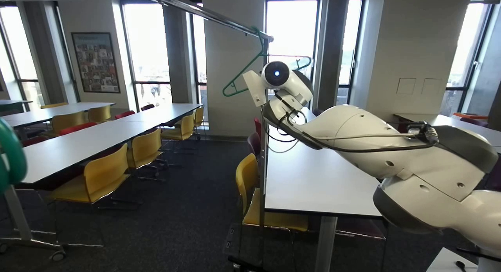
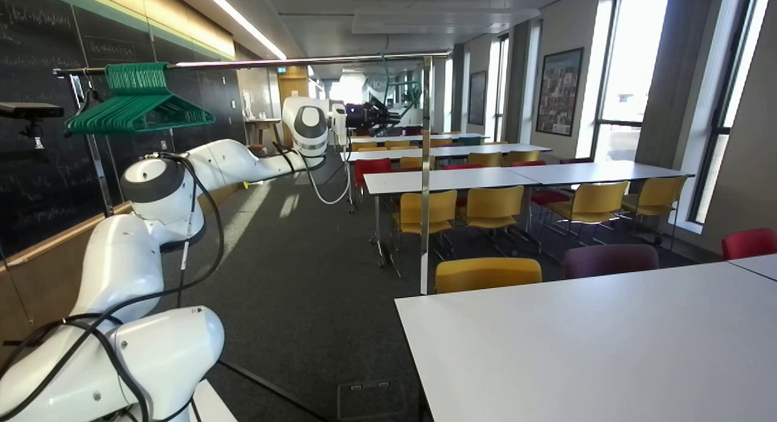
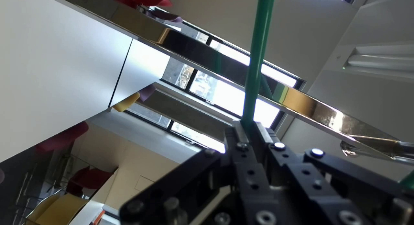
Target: Hang the coat hanger on the silver rod
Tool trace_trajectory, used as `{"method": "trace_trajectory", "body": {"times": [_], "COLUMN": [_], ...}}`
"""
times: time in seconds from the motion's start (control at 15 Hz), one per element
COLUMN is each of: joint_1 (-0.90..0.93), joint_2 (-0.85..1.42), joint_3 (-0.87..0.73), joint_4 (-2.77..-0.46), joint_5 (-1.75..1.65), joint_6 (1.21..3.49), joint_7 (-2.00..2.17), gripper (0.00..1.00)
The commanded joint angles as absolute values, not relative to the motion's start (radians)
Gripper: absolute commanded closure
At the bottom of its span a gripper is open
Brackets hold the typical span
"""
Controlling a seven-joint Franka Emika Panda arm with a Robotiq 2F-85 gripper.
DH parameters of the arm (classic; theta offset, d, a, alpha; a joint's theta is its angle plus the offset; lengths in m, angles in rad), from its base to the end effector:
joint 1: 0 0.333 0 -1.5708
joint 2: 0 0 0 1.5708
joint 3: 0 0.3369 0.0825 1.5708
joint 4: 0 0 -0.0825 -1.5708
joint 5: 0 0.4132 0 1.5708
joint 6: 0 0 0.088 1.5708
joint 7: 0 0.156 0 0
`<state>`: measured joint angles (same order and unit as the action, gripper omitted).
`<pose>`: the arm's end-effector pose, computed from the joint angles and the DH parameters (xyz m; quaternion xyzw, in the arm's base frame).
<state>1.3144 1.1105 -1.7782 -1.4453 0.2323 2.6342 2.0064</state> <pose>0.7213 0.2059 0.6744 -0.4675 0.5700 -0.6530 0.1733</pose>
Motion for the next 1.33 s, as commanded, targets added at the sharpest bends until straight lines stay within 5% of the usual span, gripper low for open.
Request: {"method": "trace_trajectory", "body": {"times": [0.0,0.07,0.2,0.67,1.27], "joint_1": [1.362,1.369,1.385,1.586,1.995], "joint_2": [1.067,1.061,1.057,1.003,0.755], "joint_3": [-1.765,-1.762,-1.763,-1.811,-1.828], "joint_4": [-1.517,-1.523,-1.542,-1.708,-1.896], "joint_5": [0.194,0.2,0.211,0.278,0.394], "joint_6": [2.694,2.699,2.721,2.959,3.18], "joint_7": [2.0,2.002,2.013,2.024,1.886], "gripper": [0.94,0.66,0.58,0.03,0.0]}}
